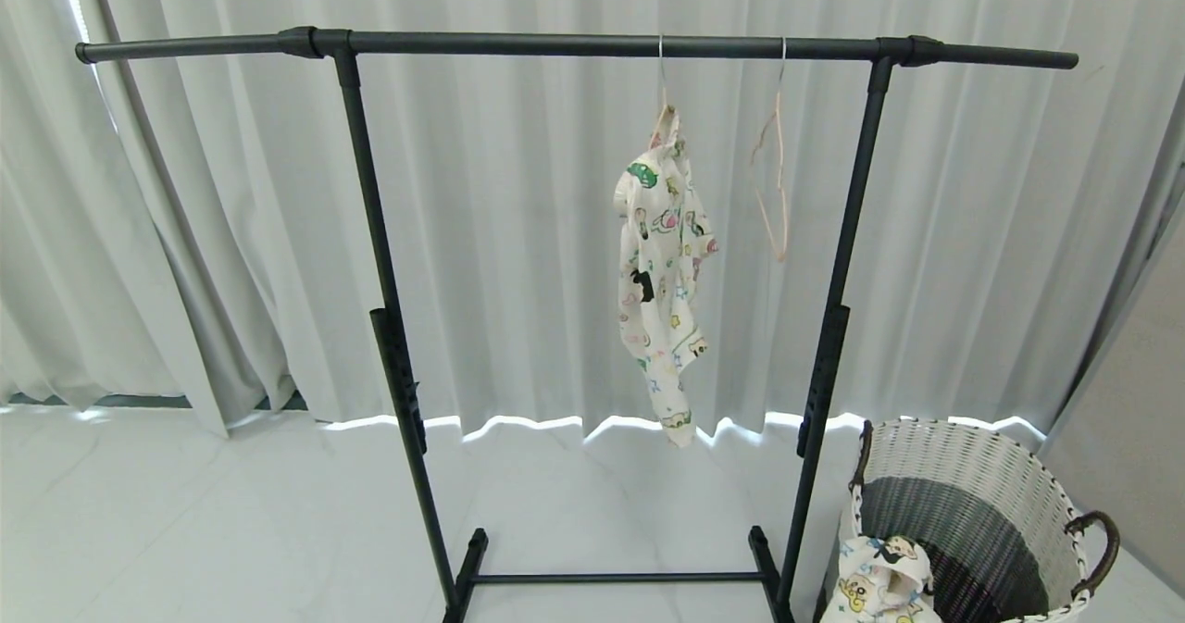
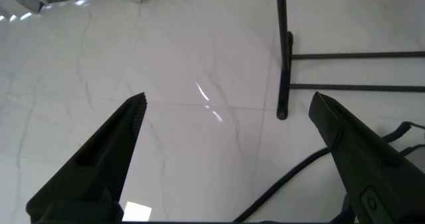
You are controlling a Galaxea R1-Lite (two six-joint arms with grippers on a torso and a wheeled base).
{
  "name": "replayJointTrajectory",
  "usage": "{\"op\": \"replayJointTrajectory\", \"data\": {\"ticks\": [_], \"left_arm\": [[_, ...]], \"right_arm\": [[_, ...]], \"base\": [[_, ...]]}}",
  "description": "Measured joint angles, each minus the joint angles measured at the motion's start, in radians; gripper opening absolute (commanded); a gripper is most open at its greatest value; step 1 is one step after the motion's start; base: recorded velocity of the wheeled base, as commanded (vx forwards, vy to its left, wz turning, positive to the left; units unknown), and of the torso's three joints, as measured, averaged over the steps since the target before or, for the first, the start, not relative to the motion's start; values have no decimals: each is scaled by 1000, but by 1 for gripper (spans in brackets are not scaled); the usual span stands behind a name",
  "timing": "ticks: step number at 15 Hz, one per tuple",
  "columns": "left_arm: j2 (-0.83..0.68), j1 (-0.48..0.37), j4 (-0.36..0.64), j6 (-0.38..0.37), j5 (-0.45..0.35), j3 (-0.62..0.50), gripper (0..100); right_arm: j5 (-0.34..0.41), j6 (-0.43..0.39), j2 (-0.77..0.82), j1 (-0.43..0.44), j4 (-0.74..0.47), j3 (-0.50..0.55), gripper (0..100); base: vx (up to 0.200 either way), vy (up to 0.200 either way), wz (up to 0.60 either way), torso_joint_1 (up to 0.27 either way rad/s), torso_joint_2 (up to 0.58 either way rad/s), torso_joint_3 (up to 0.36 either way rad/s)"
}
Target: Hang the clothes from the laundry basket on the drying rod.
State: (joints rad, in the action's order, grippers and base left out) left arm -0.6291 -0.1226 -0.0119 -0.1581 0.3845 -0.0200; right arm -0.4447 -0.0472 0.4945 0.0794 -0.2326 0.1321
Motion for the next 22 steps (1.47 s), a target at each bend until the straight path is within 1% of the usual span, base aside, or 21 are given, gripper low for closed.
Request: {"op": "replayJointTrajectory", "data": {"ticks": [1, 7, 10, 11, 12, 13, 14, 15, 16, 17, 18, 19, 21, 22], "left_arm": [[-1, 0, -1, 0, 0, 0, 100], [-10, -1, -2, 0, 0, 0, 100], [-10, -1, -1, 0, 0, 0, 100], [-11, -1, -1, 0, 0, 0, 100], [-10, -1, -1, 0, 0, 0, 100], [-10, -1, -1, 0, 1, 0, 100], [-9, -1, -1, 0, 1, 0, 100], [-8, -1, -1, 0, 0, 0, 100], [-8, -1, -1, 0, 0, 0, 100], [-7, -1, -1, 0, 1, 0, 100], [-5, -1, -1, 1, 1, 0, 100], [-2, 0, -1, 0, 1, 0, 100], [0, 0, -1, 0, 1, 0, 100], [0, 0, -1, 0, 1, 0, 100]], "right_arm": [[0, -15, -3, 0, 1, 0, 100], [3, -23, -3, 10, 2, 0, 100], [14, -23, 19, 12, 2, 0, 100], [34, -23, 27, 12, 3, 0, 100], [82, -24, 34, 12, 3, 0, 100], [155, -41, 41, 15, 3, 0, 100], [220, -93, 49, 26, 3, 0, 100], [278, -163, 60, 42, 4, 0, 100], [321, -219, 77, 59, 7, 1, 100], [347, -270, 99, 69, 12, 1, 100], [376, -337, 137, 79, 30, 3, 100], [402, -394, 189, 87, 64, 4, 100], [436, -463, 306, 96, 168, 5, 100], [447, -486, 391, 100, 241, 6, 100]], "base": [[0, 0, 0, -71, 124, 46], [200, 0, 0, -17, 46, 32], [0, 0, 0, 0, 0, 0], [0, 0, 0, 0, 0, 0], [0, 0, 0, 0, 0, 0], [0, 0, 0, 0, 0, 0], [0, 0, 0, 0, 0, 0], [0, 0, 0, 0, 0, 0], [0, 0, 0, 0, 0, 0], [0, 0, 0, 0, 0, 0], [0, 0, 0, 0, 0, 0], [0, 0, 0, 0, 0, 0], [0, 0, 0, 0, 0, 0], [0, 0, 0, 0, 0, 0]]}}
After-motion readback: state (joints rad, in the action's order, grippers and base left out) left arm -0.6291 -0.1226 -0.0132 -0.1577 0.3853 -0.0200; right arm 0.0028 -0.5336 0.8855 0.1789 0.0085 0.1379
